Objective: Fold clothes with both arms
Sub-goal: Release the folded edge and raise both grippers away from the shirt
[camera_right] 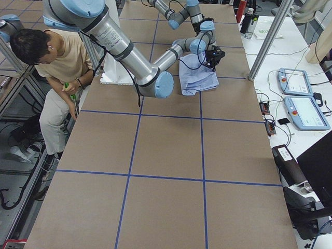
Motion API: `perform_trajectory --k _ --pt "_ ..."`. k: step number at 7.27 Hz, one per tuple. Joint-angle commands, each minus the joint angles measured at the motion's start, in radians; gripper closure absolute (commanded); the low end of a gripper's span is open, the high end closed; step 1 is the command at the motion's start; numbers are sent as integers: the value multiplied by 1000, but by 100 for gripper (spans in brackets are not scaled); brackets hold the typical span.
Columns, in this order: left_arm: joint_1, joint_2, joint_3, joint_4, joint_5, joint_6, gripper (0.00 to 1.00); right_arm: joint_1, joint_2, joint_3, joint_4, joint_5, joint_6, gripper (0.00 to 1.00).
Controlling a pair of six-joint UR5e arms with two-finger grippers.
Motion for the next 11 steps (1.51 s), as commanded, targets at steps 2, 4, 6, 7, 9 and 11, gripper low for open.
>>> perform_trajectory --k 2,4,6,7,9,11 --pt "-20 -40 165 -117 5 41 97 3 25 -148 162 8 -39 85" --pt "-51 -109 304 -182 26 68 53 10 71 -259 254 25 -69 18" --pt "-67 -117 314 -188 26 84 42 47 102 -287 253 81 -96 0" --pt "-86 -122 311 -188 20 86 42 59 102 -284 252 98 -96 0" --pt "-118 -101 250 -185 -68 89 42 75 90 -244 244 121 -102 0" --pt "-125 -36 133 -179 -141 91 61 81 1 -114 238 151 -100 0"
